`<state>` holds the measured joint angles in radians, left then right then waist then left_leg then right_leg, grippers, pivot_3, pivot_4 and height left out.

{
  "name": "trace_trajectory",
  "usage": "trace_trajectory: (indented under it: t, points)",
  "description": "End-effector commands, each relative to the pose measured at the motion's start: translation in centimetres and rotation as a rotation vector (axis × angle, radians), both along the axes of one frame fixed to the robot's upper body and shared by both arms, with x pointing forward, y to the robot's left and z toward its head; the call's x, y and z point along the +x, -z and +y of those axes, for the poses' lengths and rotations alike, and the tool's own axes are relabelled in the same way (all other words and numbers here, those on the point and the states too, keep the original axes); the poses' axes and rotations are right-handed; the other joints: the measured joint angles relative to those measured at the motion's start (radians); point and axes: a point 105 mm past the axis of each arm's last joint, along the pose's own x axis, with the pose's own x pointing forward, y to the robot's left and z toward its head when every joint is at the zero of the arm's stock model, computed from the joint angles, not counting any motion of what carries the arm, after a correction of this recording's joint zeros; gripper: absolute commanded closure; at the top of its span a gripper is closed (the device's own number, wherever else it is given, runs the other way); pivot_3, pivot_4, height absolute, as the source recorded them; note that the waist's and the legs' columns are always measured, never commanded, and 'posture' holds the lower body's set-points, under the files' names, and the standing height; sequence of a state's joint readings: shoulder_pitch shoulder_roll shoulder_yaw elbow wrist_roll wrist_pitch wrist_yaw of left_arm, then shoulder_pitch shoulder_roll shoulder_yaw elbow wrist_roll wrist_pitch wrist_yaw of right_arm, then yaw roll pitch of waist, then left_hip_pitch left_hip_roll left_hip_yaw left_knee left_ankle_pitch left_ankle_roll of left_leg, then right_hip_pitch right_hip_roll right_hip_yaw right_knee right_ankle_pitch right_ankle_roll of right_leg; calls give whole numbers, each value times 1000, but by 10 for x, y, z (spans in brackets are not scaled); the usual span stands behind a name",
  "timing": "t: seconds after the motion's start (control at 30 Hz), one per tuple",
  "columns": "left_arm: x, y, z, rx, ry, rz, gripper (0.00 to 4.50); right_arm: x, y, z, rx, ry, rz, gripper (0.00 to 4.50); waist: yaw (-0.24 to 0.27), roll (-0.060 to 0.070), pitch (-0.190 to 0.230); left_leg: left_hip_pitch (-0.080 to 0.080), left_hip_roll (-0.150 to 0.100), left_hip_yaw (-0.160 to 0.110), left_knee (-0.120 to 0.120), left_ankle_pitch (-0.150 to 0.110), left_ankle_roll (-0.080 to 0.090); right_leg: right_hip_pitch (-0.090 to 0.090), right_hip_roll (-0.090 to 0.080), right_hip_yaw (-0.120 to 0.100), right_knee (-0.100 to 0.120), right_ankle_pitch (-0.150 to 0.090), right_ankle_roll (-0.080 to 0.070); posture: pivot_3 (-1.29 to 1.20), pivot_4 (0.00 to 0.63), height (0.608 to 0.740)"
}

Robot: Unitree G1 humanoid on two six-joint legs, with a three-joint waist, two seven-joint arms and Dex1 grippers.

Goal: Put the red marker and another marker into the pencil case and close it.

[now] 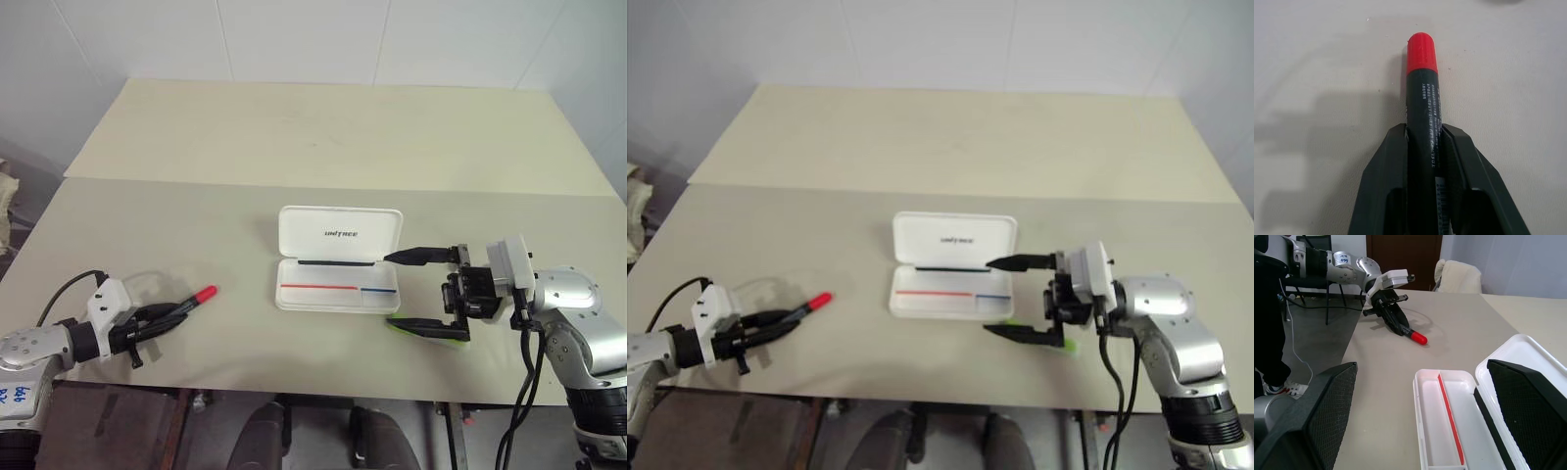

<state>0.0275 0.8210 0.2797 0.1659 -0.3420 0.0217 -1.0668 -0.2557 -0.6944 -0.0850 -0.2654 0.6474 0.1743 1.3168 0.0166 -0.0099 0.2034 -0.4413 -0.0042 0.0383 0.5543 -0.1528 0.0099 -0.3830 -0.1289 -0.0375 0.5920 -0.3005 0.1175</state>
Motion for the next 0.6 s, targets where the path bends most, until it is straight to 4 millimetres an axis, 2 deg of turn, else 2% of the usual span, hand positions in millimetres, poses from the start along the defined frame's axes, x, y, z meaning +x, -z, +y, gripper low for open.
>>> trace_trajectory:
  t: [0.03, 0.17, 0.23, 0.37, 0.47, 0.6]
  points:
    - [1, 6, -7, -7, 18, -2, 3963, -3, -6, -2, 5, 4, -44, 0, 0, 2, -1, 0, 1, 1, 0, 0, 0, 0, 0, 0, 0, 0, 0, 0, 150, 740]
    - [10, -29, -22, -110, 67, -132, 3963, -2, -3, -4, 2, 16, -40, 0, 6, 1, -1, -2, 3, 5, 3, 0, 1, 0, -1, -1, 0, 0, 0, 0, 150, 740]
    - [10, -38, -27, -135, 101, -149, 3963, -2, -2, -4, 3, 22, -38, 0, 6, -1, -2, -3, 3, 5, 4, -1, 1, 0, -1, -2, 0, 0, 0, 0, 150, 740]
    - [13, -73, -51, -152, 238, -203, 3963, -1, 1, -6, 11, 46, -37, 0, 6, -2, -2, -3, 3, 6, 4, -1, 2, 1, -1, -1, -1, 1, 0, 0, 150, 740]
    - [16, -84, -66, -134, 317, -195, 3963, 0, 2, -6, 19, 60, -41, 0, 5, -1, -3, -3, 4, 7, 5, -1, 2, 1, -1, -2, 0, 1, 0, 0, 150, 740]
    - [19, -88, -82, -105, 403, -162, 3963, -1, 3, -5, 32, 78, -45, 0, 1, -1, -3, -2, 4, 9, 5, -1, 2, 1, -1, -1, 0, 2, 2, 0, 150, 740]
